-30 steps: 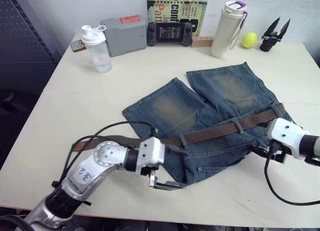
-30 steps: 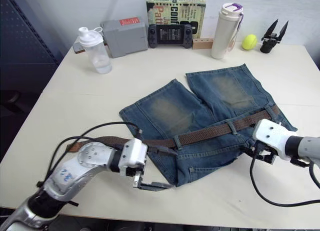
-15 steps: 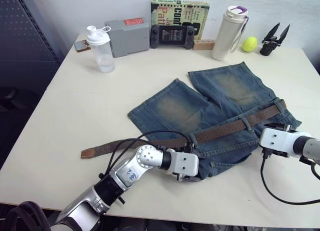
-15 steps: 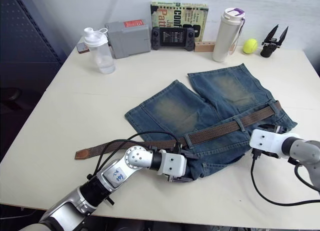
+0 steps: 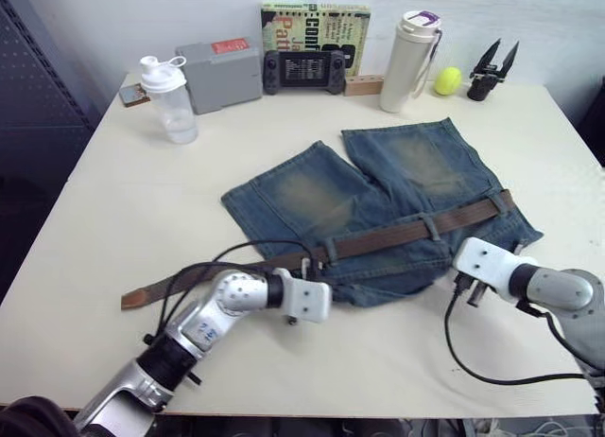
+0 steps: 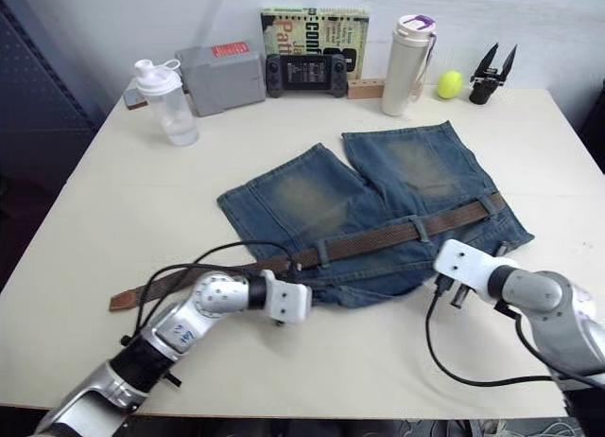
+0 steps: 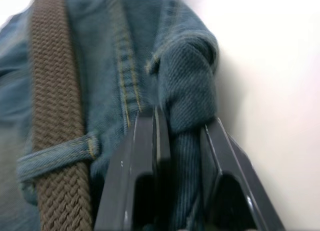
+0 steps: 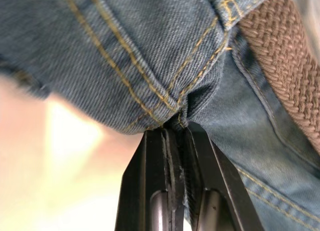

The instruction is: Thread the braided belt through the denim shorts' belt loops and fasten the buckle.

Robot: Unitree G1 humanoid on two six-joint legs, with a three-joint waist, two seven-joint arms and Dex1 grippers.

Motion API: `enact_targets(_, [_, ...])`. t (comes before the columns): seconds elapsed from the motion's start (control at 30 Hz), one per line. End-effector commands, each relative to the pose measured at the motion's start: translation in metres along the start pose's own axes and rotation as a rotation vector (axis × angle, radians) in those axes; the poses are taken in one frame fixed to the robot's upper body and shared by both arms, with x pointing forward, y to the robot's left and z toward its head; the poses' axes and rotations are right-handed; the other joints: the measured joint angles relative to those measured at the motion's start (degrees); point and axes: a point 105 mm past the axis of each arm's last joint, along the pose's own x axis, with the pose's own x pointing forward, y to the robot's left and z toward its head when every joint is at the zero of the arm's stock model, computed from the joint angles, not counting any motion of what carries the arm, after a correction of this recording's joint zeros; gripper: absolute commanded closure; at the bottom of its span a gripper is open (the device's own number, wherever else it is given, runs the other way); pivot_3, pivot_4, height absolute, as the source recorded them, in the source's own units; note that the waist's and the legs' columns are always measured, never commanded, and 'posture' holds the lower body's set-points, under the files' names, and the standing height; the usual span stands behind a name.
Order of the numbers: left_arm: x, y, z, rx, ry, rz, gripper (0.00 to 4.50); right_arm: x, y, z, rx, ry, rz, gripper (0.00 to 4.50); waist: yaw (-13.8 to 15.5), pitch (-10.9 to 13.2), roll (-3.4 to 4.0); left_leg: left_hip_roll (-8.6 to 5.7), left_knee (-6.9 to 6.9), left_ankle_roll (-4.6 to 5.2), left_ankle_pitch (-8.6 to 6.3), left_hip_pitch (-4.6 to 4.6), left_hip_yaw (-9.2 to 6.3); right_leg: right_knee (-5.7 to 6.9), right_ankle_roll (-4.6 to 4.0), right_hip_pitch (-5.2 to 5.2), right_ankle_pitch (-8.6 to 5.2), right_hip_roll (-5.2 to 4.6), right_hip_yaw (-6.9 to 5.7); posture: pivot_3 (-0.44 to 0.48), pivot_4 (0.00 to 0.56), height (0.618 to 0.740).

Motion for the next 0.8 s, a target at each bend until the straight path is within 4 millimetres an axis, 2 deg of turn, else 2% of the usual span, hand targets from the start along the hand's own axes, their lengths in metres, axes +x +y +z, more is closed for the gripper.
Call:
enact_targets(0.03, [-0.068,0.053,-0.088,0.168,0.380,0.210,3.71,0.031,0.055,0.063,0.200,-0.159,0.138,4.41,-0.27,-0.16,-0.18,0.02,0.00,-0.03,0.00,0.02,0.02,0.00,-0.04,0.01,0.01,0.09,0.03,0.000,0.150,0.731])
enact_targets(0.13, [-0.088,0.073,-0.105,0.273,0.467,0.256,3.71,0.044,0.064,0.078,0.313,-0.133,0.128,4.41,-0.26,-0.23,-0.11,0.06,-0.18,-0.22,0.05,0.67,0.09,0.00,-0.27,0.40,0.06,0.28,0.18,0.000,0.150,0.731])
enact_targets(0.2, [-0.100,0.087,-0.116,0.326,0.531,0.283,3.71,0.052,0.070,0.093,0.367,-0.143,0.127,4.41,-0.25,-0.30,0.00,0.09,-0.29,-0.29,0.05,0.79,0.14,0.05,-0.33,0.39,0.03,0.31,0.28,0.000,0.150,0.731])
enact_targets(0.3, [-0.109,0.098,-0.118,0.328,0.539,0.306,3.71,0.058,0.074,0.107,0.385,-0.157,0.123,4.41,-0.24,-0.34,-0.03,0.05,-0.32,-0.30,0.04,0.75,0.22,0.16,-0.37,0.28,0.01,0.30,0.31,0.000,0.150,0.731])
enact_targets(0.47, [-0.111,0.086,-0.113,0.258,0.475,0.274,3.71,0.059,0.072,0.111,0.376,-0.153,0.108,4.41,-0.50,-0.38,-0.07,0.07,-0.33,-0.31,0.04,0.72,0.58,0.44,-0.40,-0.06,-0.01,0.28,0.38,0.000,0.150,0.731])
enact_targets(0.57, [-0.119,0.077,-0.110,0.193,0.443,0.265,3.71,0.057,0.073,0.111,0.385,-0.151,0.110,4.41,-1.27,-0.38,-0.07,0.11,-0.41,-0.32,0.03,0.62,0.87,0.68,-0.44,-0.48,-0.04,0.22,0.39,0.000,0.150,0.731])
enact_targets(0.6, [-0.122,0.074,-0.108,0.160,0.427,0.264,3.40,0.055,0.072,0.110,0.379,-0.152,0.102,4.50,-1.52,-0.38,-0.07,0.12,-0.41,-0.35,0.01,0.60,0.87,0.78,-0.45,-0.55,-0.04,0.21,0.36,0.000,0.150,0.731])
enact_targets(0.67, [-0.124,0.067,-0.102,0.109,0.387,0.248,2.83,0.052,0.069,0.109,0.405,-0.166,0.096,3.64,-1.68,-0.37,-0.07,0.13,-0.43,-0.39,-0.03,0.61,0.86,0.90,-0.46,-0.61,-0.04,0.19,0.30,0.000,0.150,0.731])
enact_targets(0.7, [-0.125,0.066,-0.098,0.094,0.372,0.253,2.46,0.049,0.069,0.110,0.410,-0.177,0.105,3.36,-1.62,-0.37,-0.07,0.14,-0.43,-0.40,-0.05,0.58,0.85,0.90,-0.47,-0.63,-0.05,0.19,0.26,0.000,0.150,0.731])
enact_targets(0.8, [-0.123,0.060,-0.074,-0.023,0.248,0.274,1.14,0.038,0.064,0.115,0.457,-0.226,0.125,1.87,-1.43,-0.37,-0.06,0.14,-0.41,-0.37,-0.08,0.52,0.78,0.90,-0.47,-0.63,-0.05,0.04,0.22,0.000,0.150,0.731])
